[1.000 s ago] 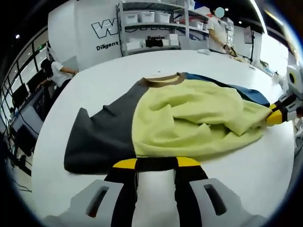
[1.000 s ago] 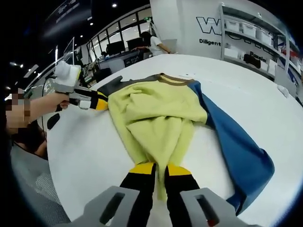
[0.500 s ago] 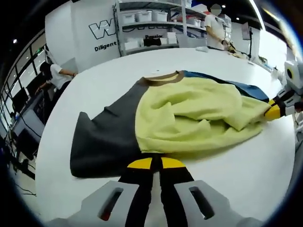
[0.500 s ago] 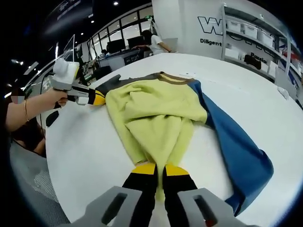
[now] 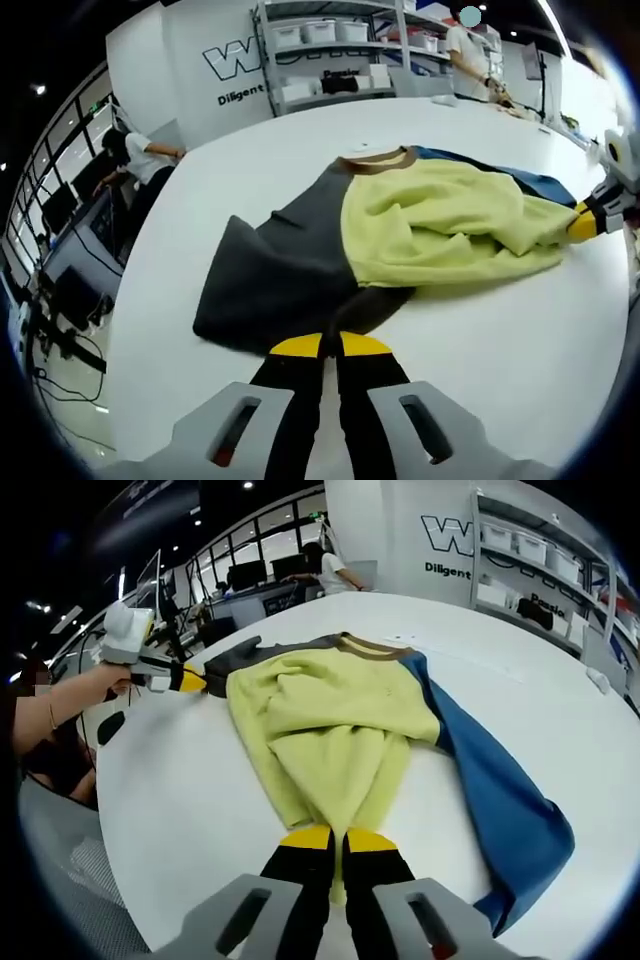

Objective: Fold the garment on the visible template until the final outline fits inside the template.

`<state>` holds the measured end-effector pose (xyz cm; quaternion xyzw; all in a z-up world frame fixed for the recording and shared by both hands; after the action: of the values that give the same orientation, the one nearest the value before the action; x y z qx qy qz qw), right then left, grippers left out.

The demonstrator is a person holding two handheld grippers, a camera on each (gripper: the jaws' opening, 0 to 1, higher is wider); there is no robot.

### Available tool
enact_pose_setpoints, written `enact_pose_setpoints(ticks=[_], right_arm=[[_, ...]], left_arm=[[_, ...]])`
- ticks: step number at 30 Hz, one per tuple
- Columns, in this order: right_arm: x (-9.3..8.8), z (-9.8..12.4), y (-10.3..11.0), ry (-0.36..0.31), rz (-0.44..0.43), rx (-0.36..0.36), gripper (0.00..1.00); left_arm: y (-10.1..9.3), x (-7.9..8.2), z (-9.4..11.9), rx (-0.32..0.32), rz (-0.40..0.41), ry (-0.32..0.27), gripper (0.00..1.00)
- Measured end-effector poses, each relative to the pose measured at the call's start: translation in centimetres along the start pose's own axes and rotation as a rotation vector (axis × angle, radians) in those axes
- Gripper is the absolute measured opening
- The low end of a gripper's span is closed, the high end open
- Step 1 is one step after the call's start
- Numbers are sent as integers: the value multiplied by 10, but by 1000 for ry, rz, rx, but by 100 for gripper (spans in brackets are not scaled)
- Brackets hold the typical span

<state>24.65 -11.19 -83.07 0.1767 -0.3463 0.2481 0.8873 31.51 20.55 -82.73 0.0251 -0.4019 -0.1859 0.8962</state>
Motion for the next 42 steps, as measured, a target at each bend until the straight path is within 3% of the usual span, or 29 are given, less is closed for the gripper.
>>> enact_pose_setpoints(ticks=[15,18,22,27,32,42], right_arm=[[0,1,1,7,-4,2,0],[1,2,2,7,-3,5,0],[0,2,1,9,-7,6,0],[-1,2,2,12,-13,7,0],[-2,2,2,18,-19,4,0],[-2,3,1,17,-30,-1,0]], left_arm=[[44,-19,21,90,14,25,7],[56,-27,26,128,-16,46,7],[77,-42,30,169,18,80,7],[93,-45,36,209,25,82,7],[101,-50,33,227,54,97,7],[97,-53,32,252,36,93,10]])
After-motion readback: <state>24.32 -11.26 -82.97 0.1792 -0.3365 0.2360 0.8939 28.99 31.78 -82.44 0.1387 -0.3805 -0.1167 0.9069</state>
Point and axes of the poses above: the point that each gripper's makers call its tool centre point, and the gripper's own axes: z roughly backward along the fingers, y roughly to its left, x roughly out of its top, the point moved 2 cm from there along z, roughly backward along the fingers, and after that the axes turned 4 degrees about x, right-handed, at the moved point
